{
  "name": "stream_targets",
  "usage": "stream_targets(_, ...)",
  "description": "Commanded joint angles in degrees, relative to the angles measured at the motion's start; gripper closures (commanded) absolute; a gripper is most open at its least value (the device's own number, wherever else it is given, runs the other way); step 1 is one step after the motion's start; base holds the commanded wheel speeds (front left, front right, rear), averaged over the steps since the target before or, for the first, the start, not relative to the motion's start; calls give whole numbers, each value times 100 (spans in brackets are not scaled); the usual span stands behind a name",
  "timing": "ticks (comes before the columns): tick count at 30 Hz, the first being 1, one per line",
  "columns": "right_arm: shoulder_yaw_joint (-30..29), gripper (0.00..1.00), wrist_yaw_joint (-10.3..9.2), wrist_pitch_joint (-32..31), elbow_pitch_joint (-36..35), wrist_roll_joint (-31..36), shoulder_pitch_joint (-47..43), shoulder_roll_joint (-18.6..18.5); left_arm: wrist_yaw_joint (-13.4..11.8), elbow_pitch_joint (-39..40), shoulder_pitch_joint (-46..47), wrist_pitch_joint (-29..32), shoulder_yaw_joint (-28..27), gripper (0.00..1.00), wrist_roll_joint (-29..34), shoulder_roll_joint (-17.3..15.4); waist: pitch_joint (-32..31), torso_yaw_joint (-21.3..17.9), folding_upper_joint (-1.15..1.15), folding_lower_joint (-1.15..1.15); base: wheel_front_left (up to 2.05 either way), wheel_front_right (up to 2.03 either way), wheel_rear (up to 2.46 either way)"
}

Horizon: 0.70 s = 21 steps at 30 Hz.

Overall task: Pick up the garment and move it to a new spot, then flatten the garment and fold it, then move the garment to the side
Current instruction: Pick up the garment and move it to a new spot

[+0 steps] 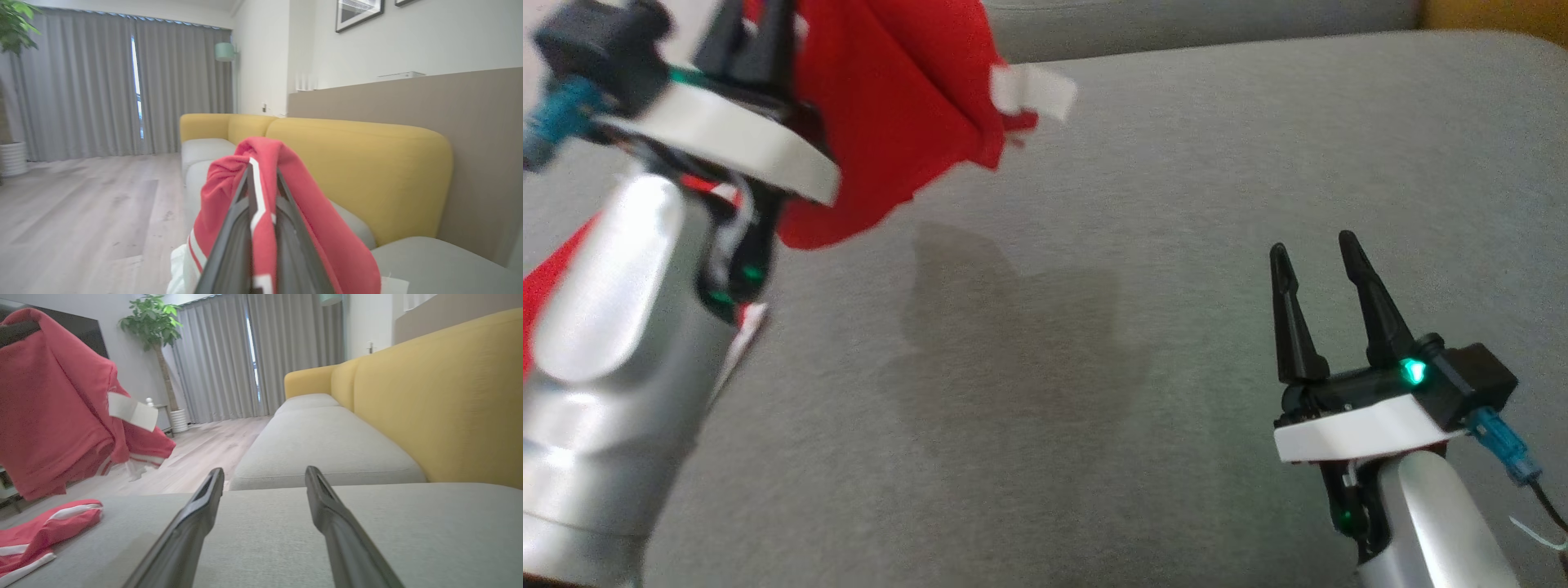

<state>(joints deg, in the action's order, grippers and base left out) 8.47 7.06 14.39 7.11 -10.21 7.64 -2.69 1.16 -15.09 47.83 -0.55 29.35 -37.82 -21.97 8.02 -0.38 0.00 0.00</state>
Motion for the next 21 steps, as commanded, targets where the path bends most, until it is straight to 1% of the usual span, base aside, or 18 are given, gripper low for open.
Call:
stream_targets(1,146,0,43,61,-222,-61,162,-19,-74,293,200,39,-173,100,4,-139,48,-470,0,0,0,0,0)
stream_targets(4,200,0,43,61,-257,-117,202,-19,-224,480,39,50,-117,100,-53,44,130,-878,0,0,0,0,0)
stream_targets(8,308,0,43,61,-349,-240,319,-19,-369,513,8,-33,6,100,73,204,294,-1412,0,0,0,0,0)
stream_targets(11,370,0,43,61,-390,-294,372,-19,-394,312,40,-91,127,100,150,342,402,-1718,0,0,0,0,0)
stream_targets(14,422,0,43,61,-428,-347,393,-19,-366,6,89,-224,190,100,176,470,503,-1937,0,0,0,0,0)
stream_targets(15,435,0,43,61,-445,-361,396,-19,-329,-107,101,-267,213,25,166,516,526,-1982,0,0,0,0,0)
stream_targets(16,440,0,43,61,-457,-370,394,-19,-274,-230,118,-295,264,0,184,540,541,-2012,0,0,0,0,0)
stream_targets(18,431,0,43,61,-482,-380,383,-19,-210,-459,154,-414,324,0,242,571,564,-2033,0,0,0,0,0)
stream_targets(21,362,0,43,61,-496,-365,348,-19,-208,-767,190,-646,334,0,330,575,550,-1937,0,0,0,0,0)
